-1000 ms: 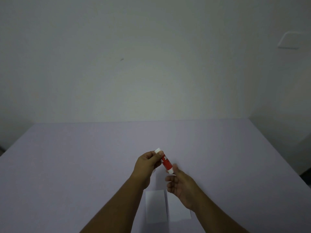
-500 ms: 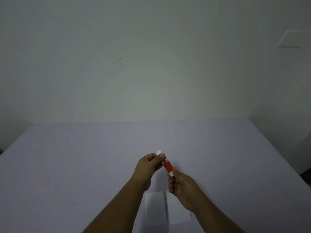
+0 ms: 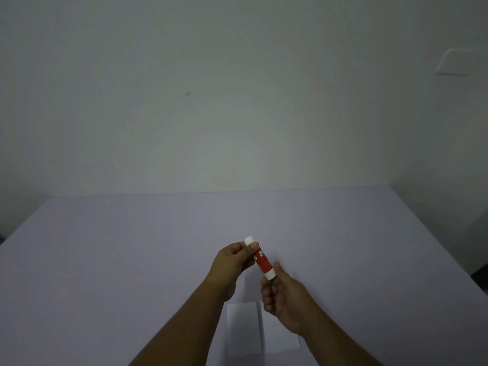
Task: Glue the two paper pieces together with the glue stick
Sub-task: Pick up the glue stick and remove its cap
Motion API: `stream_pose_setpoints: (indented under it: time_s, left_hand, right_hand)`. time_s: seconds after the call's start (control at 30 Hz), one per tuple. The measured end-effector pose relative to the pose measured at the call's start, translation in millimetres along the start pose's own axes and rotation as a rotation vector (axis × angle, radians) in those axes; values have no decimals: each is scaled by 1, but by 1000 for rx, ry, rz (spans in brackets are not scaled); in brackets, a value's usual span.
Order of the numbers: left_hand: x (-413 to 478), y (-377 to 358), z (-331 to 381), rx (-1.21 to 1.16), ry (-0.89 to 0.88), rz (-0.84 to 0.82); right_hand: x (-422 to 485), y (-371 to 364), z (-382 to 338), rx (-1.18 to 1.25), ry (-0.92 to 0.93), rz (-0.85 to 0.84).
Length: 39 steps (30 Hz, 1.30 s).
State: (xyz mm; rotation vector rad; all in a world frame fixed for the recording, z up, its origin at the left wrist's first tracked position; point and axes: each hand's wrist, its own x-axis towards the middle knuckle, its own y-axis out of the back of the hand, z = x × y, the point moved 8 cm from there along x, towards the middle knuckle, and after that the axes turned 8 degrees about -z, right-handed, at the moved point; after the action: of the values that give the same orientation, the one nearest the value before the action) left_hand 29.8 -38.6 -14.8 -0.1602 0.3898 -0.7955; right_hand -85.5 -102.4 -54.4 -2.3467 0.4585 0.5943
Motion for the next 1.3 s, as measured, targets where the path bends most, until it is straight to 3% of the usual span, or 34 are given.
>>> stream_pose_setpoints:
  time_s: [0.17, 0.37, 0.5, 0.83, 1.03, 1.17, 1.3]
  left_hand:
    - [-1, 4, -2, -4, 10, 19]
    - [-1, -1, -1, 5, 8, -6]
    - [-2, 2, -3, 15, 6, 17]
    - [-1, 4, -9, 25, 21, 16]
    - [-4, 3, -18, 53, 69, -71]
    - [-14, 27, -37, 339, 143, -64]
    - [-32, 57, -65, 1014, 156, -72]
  right_hand:
    - [1, 8, -14, -57, 186, 70]
    - [0, 4, -2, -29, 31, 37]
    - [0, 3, -10, -39, 115, 68]
    - [1, -1, -4, 13, 81, -2]
    - [2, 8, -9, 27, 199, 95]
    - [-2, 31, -11, 5, 240, 210]
    - [-7, 47, -9, -65, 270, 243]
